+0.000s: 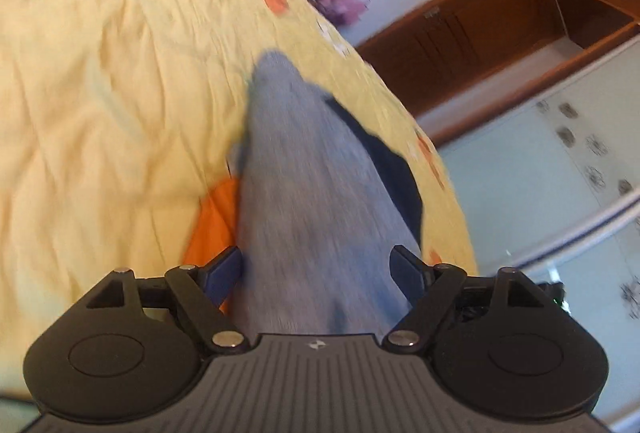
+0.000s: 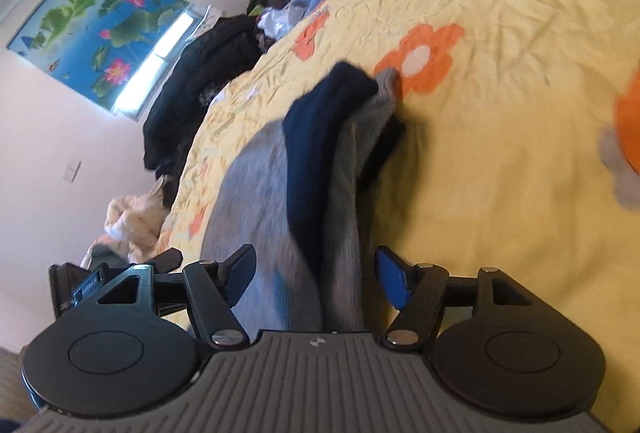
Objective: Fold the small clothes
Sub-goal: 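Roll both tools and lower the open grippers to the sweater bundle's side, then grasp the side edge of the grey bundle with both grippers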
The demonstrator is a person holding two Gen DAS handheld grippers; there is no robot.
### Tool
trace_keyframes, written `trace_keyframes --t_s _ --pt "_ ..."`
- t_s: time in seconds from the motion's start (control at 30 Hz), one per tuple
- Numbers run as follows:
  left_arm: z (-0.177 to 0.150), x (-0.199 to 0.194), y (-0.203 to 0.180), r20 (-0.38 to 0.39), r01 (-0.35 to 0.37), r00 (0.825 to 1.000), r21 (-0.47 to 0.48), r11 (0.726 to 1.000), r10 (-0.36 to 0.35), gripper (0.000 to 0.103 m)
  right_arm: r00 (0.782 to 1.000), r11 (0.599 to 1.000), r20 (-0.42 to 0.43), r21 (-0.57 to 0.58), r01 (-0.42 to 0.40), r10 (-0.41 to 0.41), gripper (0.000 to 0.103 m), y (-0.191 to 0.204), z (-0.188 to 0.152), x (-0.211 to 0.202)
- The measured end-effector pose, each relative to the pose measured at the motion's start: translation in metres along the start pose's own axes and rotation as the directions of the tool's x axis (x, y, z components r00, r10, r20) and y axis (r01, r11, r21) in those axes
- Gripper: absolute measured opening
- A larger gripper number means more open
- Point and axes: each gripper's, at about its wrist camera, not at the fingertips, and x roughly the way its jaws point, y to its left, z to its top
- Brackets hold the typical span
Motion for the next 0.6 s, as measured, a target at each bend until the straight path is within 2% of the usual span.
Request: trace_keyframes --t_s 0.07,0.13,0.17,0.2,0.27,0.37,0.43,0.47,0.53,0.6 --pt "-0.015 0.006 -0.003 -0.044 0.005 0.999 0.039 0.999 -0.003 0.079 0.998 1.0 -0.057 -0.013 -0.003 0.002 0.069 0.001 -0.014 -0.003" --pt "-0.02 0.009 -0.005 -0.033 -0.037 0.999 0.07 0.997 0.039 0.059 0.998 0.999 -0.056 -0.046 -0.003 0.0 0.063 0.005 -0.025 -0.004" --pt "-0.018 0.012 -0.004 -0.05 -0.052 0.997 0.057 0.997 0.055 0.029 0.997 0.999 -0.072 -0.041 -0.001 -0.002 0.043 0.006 -0.026 -0.001" --pt "-0.013 0.016 0.0 -0.077 -0.056 0.995 0.028 0.998 0.059 0.022 0.995 1.0 -0.103 -0.028 0.007 -0.01 0.028 0.006 -0.027 0.004" --pt "-0.007 0.013 0.001 -0.092 -0.056 0.994 0.007 0.998 0.056 0.019 0.992 0.999 -0.123 -0.045 0.004 -0.01 0.024 0.012 -0.032 0.007" --pt "-0.002 -0.006 -0.005 -0.084 -0.062 0.994 0.08 0.995 0.068 0.018 0.991 0.993 -0.134 -0.113 -0.034 0.018 0.024 0.035 -0.041 -0.003" --pt "-0.008 -0.013 -0.005 -0.105 -0.097 0.988 0.134 0.986 0.111 0.018 0.989 0.989 -0.147 -0.144 -0.032 0.01 0.024 0.042 -0.049 -0.009" --pt "-0.013 -0.012 -0.004 -0.121 -0.13 0.981 0.161 0.978 0.15 0.018 0.988 0.987 -0.156 -0.159 -0.006 -0.019 0.024 0.041 -0.053 -0.008" --pt "-0.023 -0.016 -0.002 -0.114 -0.146 0.979 0.205 0.968 0.172 0.021 0.983 0.989 -0.172 -0.14 0.044 -0.068 0.033 0.032 -0.059 -0.007" --pt "-0.021 -0.026 -0.008 -0.113 -0.135 0.98 0.24 0.961 0.165 0.024 0.988 0.997 -0.149 -0.076 0.018 -0.03 0.041 0.024 -0.055 -0.016"
